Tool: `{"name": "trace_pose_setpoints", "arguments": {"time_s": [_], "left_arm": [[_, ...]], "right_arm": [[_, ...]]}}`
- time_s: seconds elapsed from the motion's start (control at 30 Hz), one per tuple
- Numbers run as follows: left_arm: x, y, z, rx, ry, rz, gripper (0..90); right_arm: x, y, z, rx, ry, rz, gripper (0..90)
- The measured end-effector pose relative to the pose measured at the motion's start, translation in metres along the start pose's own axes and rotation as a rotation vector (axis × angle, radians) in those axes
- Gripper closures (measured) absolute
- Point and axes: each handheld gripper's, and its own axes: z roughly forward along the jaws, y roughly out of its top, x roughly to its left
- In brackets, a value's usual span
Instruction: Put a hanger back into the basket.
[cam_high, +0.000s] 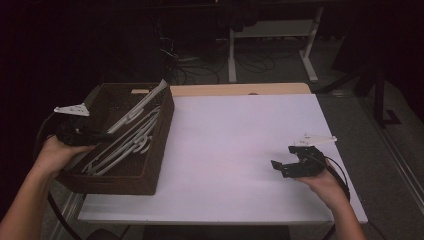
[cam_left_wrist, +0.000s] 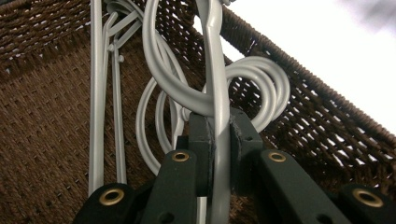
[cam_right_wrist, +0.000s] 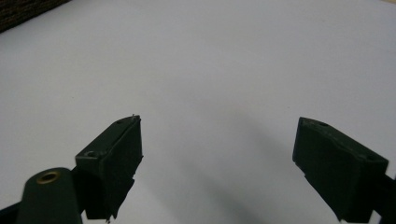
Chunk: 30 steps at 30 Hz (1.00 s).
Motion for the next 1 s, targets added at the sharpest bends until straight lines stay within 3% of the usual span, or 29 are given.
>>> {"name": "trace_pose_setpoints", "arguments": {"time_s": [0.2, 0.47, 0.53, 0.6, 0.73, 0.8, 0.87, 1.0], "left_arm": [[0.001, -0.006, -0.001, 0.035, 0.008, -0.014, 81.7], [0.006, -0.016, 0.018, 0.084, 0.004, -0.042, 81.0], [0.008, -0.019, 0.021, 0.094, 0.018, -0.046, 68.2], [0.009, -0.020, 0.023, 0.125, 0.034, -0.046, 61.8], [0.007, -0.020, 0.021, 0.110, 0.059, -0.043, 49.8], [0.005, -0.020, 0.020, 0.099, 0.101, -0.040, 32.5], [0.008, -0.020, 0.019, 0.095, 0.119, -0.060, 21.9], [0.007, -0.019, 0.016, 0.050, 0.121, -0.076, 13.7]], "right_arm": [[-0.001, -0.001, 0.000, 0.001, -0.003, 0.000, 15.3], [0.000, 0.000, 0.000, 0.003, -0.001, -0.001, 15.3], [0.000, 0.000, -0.001, 0.002, -0.001, -0.002, 15.3], [0.000, 0.001, -0.001, 0.000, -0.001, 0.001, 15.4], [-0.001, 0.001, -0.002, -0.001, -0.003, 0.002, 15.3], [-0.001, 0.001, -0.002, -0.001, -0.003, 0.000, 15.3], [0.000, 0.001, -0.002, -0.001, -0.002, -0.002, 15.3], [0.000, 0.002, -0.002, -0.004, -0.001, -0.003, 15.3]]}}
